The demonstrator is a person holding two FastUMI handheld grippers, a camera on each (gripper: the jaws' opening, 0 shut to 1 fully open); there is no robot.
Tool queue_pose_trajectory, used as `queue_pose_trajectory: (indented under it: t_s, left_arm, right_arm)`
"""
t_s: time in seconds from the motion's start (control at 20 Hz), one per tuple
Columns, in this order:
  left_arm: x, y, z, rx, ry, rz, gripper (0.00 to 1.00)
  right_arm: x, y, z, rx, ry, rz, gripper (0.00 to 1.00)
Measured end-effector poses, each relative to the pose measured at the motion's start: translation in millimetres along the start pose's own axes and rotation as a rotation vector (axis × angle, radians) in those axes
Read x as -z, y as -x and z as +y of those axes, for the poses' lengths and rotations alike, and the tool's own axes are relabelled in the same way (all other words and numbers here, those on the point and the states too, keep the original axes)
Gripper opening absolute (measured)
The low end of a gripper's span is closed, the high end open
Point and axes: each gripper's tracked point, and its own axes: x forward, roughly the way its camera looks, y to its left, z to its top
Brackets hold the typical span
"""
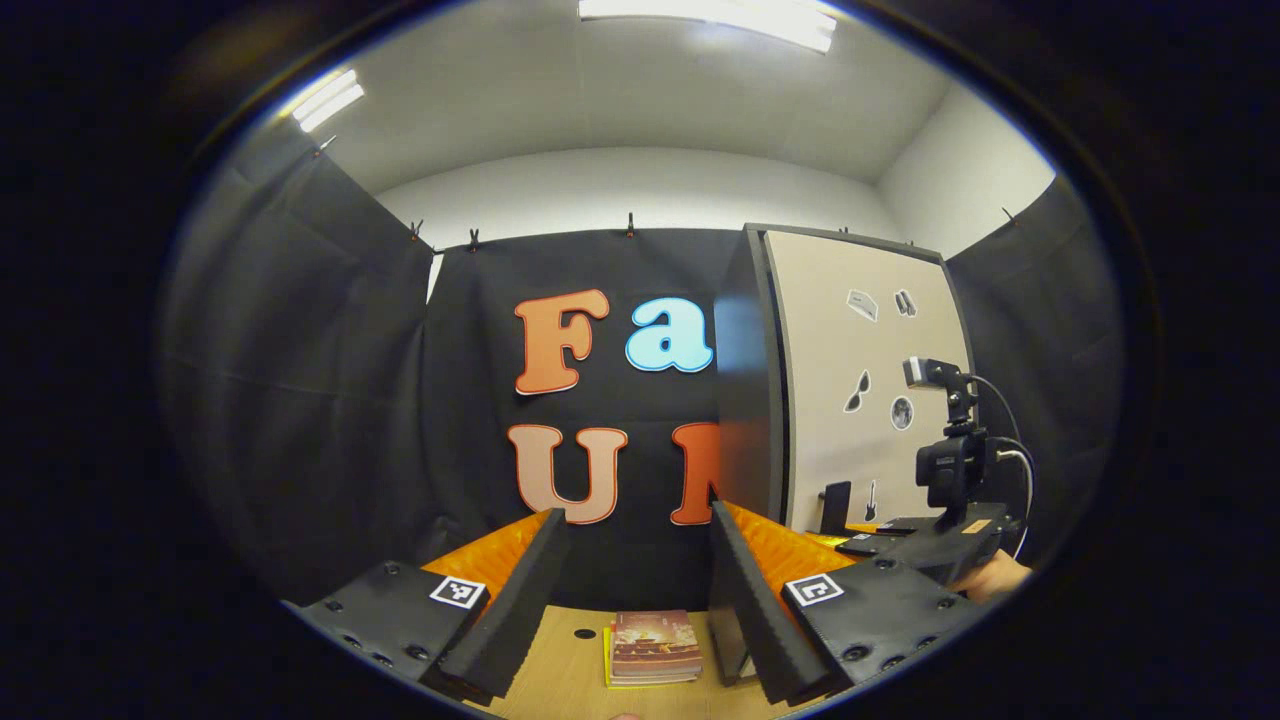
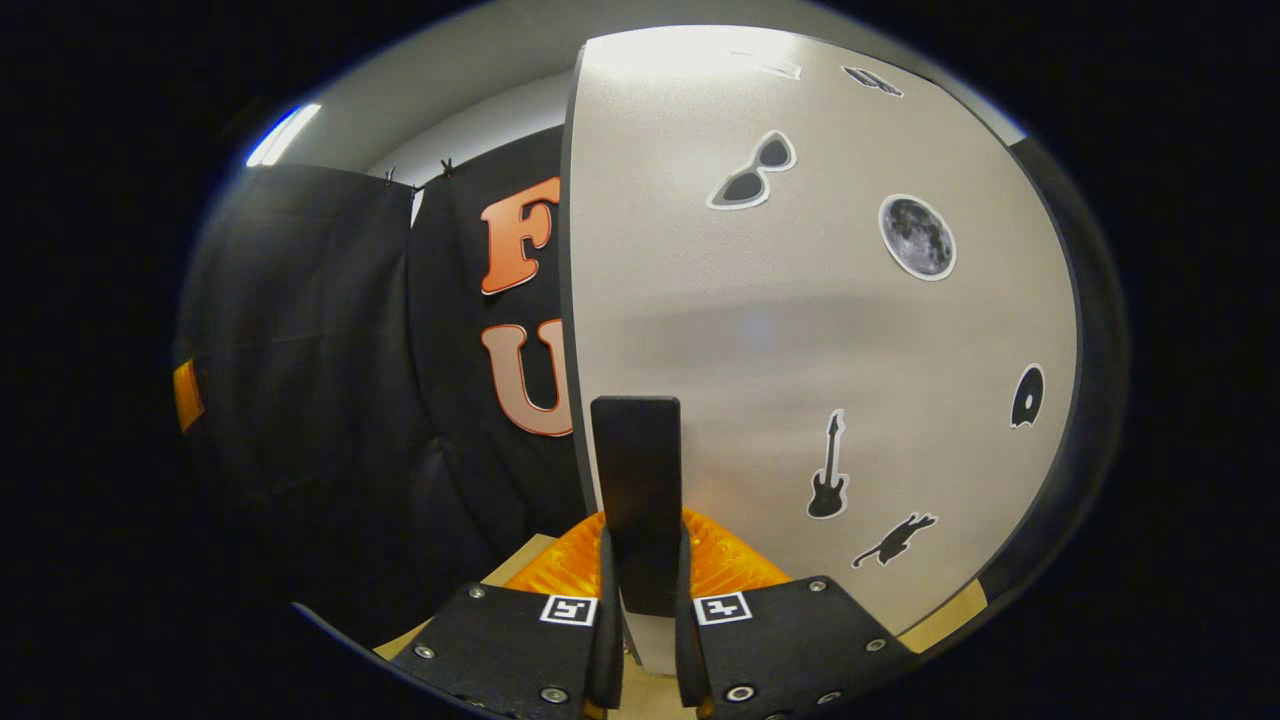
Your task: Open the cabinet door with the right hand, grasp the bottle in the cabinet with the left hand and place it on the coaster, then close the cabinet door with the right hand.
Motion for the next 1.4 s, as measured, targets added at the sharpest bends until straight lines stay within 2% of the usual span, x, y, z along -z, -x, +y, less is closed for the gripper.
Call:
queue_pose_trajectory:
  t_s: [0.05, 0.15, 0.2, 0.3, 0.55, 0.6, 0.65, 0.7, 0.85, 0.9, 1.1, 1.2, 1.4]
  left_arm:
    - [0, 1, -1, 0.005, 0.005, -0.001, 0.93]
    - [-3, 13, -10, 0.02, 0.029, -0.008, 0.93]
    - [-5, 20, -16, 0.031, 0.043, -0.012, 0.9]
    - [-6, 31, -27, 0.065, 0.057, -0.019, 0.93]
    - [-2, 37, -48, 0.104, 0.067, -0.006, 0.9]
    - [-2, 38, -51, 0.107, 0.068, -0.002, 0.93]
    - [1, 40, -55, 0.114, 0.073, 0.001, 0.9]
    - [1, 41, -60, 0.119, 0.075, 0.004, 0.93]
    - [4, 44, -72, 0.138, 0.075, 0.007, 0.9]
    - [6, 45, -77, 0.143, 0.074, 0.009, 0.94]
    - [16, 40, -96, 0.174, 0.072, 0.023, 0.94]
    - [20, 41, -108, 0.192, 0.072, 0.025, 0.9]
    - [27, 38, -131, 0.223, 0.064, 0.023, 0.9]
  right_arm:
    - [1, 12, 2, -0.012, 0.004, -0.012, 0.21]
    - [2, 48, 4, -0.041, 0.009, -0.042, 0.21]
    - [3, 67, 2, -0.056, 0.013, -0.057, 0.21]
    - [7, 100, -3, -0.076, 0.02, -0.079, 0.21]
    - [14, 153, -16, -0.104, 0.023, -0.105, 0.21]
    - [14, 163, -20, -0.106, 0.026, -0.114, 0.21]
    - [15, 172, -24, -0.106, 0.026, -0.123, 0.21]
    - [16, 181, -27, -0.106, 0.026, -0.131, 0.21]
    - [18, 210, -43, -0.105, 0.03, -0.152, 0.21]
    - [19, 222, -50, -0.104, 0.028, -0.16, 0.21]
    - [20, 260, -77, -0.096, 0.011, -0.194, 0.21]
    - [22, 274, -91, -0.084, 0.003, -0.212, 0.2]
    - [21, 292, -115, -0.042, -0.002, -0.244, 0.2]
